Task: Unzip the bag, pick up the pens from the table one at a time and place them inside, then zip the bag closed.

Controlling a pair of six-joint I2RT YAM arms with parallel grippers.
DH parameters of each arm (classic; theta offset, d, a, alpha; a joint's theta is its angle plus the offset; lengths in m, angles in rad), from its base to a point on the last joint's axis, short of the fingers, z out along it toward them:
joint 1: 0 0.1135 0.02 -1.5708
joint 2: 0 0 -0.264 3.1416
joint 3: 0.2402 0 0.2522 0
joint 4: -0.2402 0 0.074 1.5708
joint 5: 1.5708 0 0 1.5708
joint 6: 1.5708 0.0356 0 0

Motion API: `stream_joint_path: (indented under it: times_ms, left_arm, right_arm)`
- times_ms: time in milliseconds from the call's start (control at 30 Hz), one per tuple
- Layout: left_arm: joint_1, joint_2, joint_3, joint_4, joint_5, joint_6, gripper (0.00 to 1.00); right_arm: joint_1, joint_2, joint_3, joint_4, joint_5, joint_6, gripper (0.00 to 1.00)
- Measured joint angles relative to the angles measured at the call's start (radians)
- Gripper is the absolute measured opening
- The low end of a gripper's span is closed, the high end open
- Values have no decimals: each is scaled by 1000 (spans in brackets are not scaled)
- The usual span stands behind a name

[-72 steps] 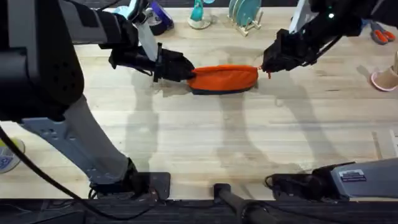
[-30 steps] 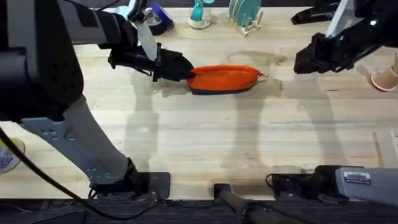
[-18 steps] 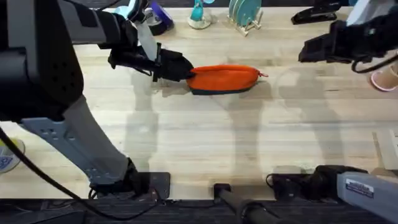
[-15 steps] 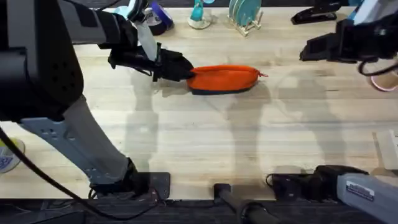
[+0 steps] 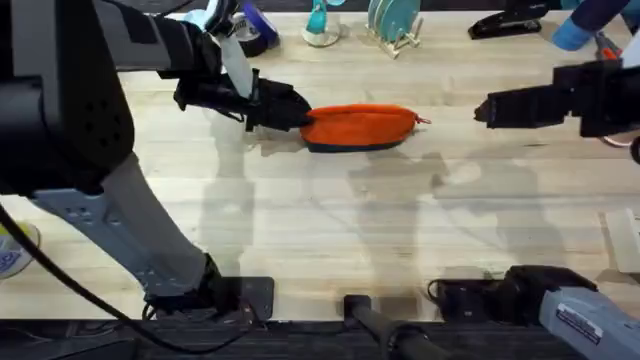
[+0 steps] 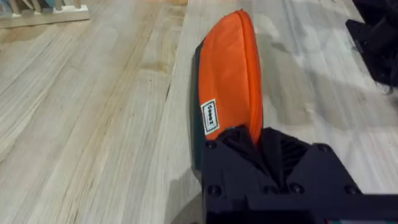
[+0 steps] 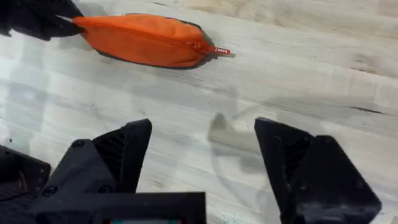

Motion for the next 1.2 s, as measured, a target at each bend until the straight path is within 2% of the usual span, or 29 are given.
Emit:
stream_joint_path:
  times_ms: [67,100,233,267,300,500,733,867,1067,1200]
  left_arm:
    - [0,0,0,0,0,1,56]
    - [0,0,0,0,0,-4,138]
    - [11,0,0,0,-3,-7,761]
    - [13,0,0,0,-3,-7,897]
    - [16,0,0,-1,-3,-11,969]
    - [17,0,0,0,-4,-27,995]
    - [21,0,8,-10,-5,-117,997]
    - [31,0,72,-84,-15,-162,997]
    - [35,-23,176,-200,-127,-192,998]
    - [35,-99,197,-219,-200,-231,998]
  right_arm:
    - [0,-14,0,-7,0,-1,994]
    - [0,-19,0,-10,0,-2,995]
    - [0,-27,0,-14,-2,-5,996]
    - [0,-27,0,-14,-2,-7,996]
    - [0,-27,0,-15,-2,-8,996]
    - [0,-27,0,-14,-2,-8,996]
    - [0,-27,0,-14,-2,-8,996]
    - [0,-27,0,-9,-2,-8,996]
    - [0,-27,0,-7,-2,-8,996]
    - [0,-27,0,-7,-2,-8,996]
